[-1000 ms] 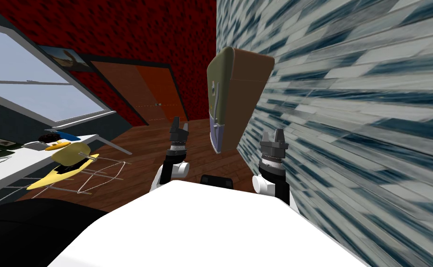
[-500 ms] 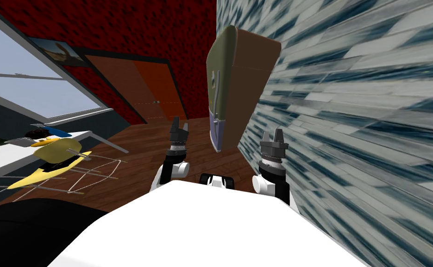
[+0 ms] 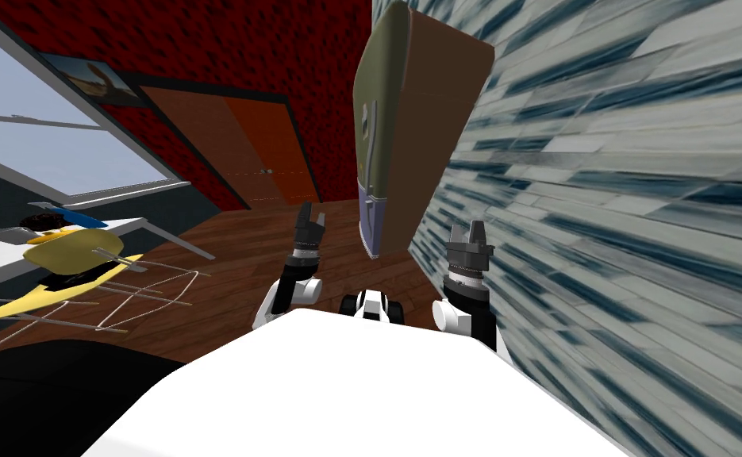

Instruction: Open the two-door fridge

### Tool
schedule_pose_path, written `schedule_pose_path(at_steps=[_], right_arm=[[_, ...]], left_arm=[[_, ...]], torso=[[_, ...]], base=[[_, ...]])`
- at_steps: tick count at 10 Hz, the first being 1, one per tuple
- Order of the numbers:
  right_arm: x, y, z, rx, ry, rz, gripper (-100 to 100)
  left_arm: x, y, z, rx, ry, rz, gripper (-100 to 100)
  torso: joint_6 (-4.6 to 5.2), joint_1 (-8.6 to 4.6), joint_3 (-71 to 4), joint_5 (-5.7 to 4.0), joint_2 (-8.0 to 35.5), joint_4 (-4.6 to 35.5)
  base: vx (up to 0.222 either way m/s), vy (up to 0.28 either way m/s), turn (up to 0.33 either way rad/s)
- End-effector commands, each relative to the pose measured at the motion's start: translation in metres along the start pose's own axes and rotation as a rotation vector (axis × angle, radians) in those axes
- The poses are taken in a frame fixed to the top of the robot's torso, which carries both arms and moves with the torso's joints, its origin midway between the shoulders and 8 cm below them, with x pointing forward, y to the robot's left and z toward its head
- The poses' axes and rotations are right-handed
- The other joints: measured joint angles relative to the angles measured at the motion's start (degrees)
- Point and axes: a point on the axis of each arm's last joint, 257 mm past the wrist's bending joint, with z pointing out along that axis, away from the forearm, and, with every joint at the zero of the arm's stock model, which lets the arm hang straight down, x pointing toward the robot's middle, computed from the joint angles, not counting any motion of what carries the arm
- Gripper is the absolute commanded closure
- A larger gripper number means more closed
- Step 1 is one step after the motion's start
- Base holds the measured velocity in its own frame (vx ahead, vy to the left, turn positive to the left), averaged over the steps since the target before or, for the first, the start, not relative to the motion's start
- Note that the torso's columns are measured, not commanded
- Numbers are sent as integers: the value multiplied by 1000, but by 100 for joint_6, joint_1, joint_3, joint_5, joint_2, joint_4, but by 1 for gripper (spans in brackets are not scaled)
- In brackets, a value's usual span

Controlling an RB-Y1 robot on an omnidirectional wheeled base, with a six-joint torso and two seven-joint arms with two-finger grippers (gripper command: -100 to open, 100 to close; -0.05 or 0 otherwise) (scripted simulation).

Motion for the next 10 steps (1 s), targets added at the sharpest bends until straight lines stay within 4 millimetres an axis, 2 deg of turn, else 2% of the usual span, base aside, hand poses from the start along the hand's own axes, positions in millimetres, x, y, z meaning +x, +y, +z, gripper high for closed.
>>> schedule_pose_path(at_steps=[1,10], right_arm=[[0,0,0,0,0,0,0],[0,0,0,0,0,0,0]], left_arm=[[4,16,-4,-28,51,30,-100],[-12,91,-20,-166,80,85,-100]], torso=[[0,-3,-6,0,1,5],[0,1,0,0,15,9]], base=[[120,-58,31],[138,-90,44]])
